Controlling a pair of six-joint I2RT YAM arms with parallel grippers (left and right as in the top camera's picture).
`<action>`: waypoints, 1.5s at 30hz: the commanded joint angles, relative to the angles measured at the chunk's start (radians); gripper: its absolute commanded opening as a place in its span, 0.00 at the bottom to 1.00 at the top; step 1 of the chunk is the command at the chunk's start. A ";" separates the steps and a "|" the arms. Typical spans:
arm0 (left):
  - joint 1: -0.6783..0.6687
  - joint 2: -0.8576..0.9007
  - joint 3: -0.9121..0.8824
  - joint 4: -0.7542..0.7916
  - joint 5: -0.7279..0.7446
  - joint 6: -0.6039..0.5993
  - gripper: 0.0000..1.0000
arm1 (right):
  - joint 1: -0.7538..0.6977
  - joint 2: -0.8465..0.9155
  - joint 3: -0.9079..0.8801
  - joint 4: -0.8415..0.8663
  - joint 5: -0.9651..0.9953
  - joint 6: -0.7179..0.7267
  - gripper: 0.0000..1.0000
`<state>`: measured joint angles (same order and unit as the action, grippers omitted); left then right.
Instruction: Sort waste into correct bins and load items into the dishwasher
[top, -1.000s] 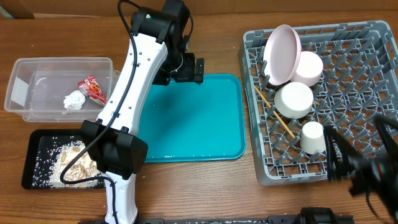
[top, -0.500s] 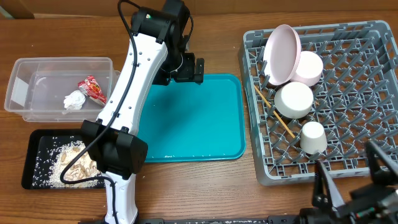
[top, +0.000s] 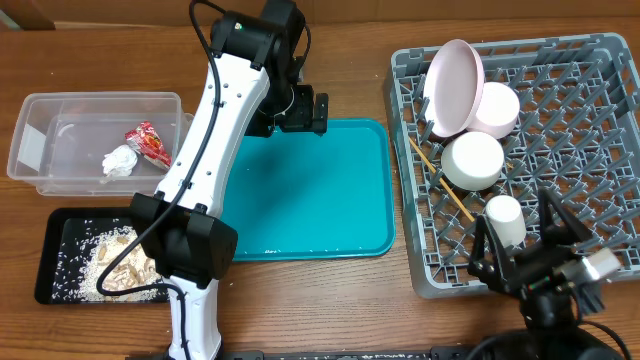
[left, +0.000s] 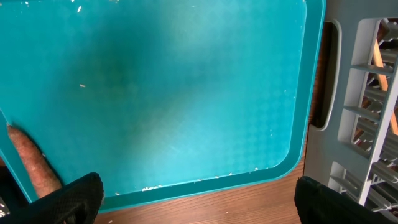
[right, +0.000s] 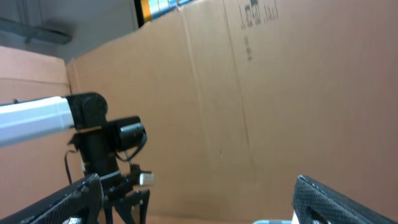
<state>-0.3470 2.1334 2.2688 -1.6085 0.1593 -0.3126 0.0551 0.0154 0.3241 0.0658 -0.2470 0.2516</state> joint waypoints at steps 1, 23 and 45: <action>-0.011 -0.021 0.004 -0.002 -0.011 -0.009 1.00 | 0.006 -0.012 -0.106 0.074 0.014 0.038 1.00; -0.013 -0.021 0.004 -0.002 -0.011 -0.009 1.00 | 0.046 -0.013 -0.316 -0.093 0.220 0.037 1.00; -0.013 -0.021 0.004 -0.002 -0.011 -0.009 1.00 | 0.026 -0.013 -0.316 -0.139 0.134 -0.354 1.00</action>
<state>-0.3534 2.1334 2.2688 -1.6085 0.1593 -0.3126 0.0875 0.0139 0.0185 -0.0807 -0.1043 -0.0662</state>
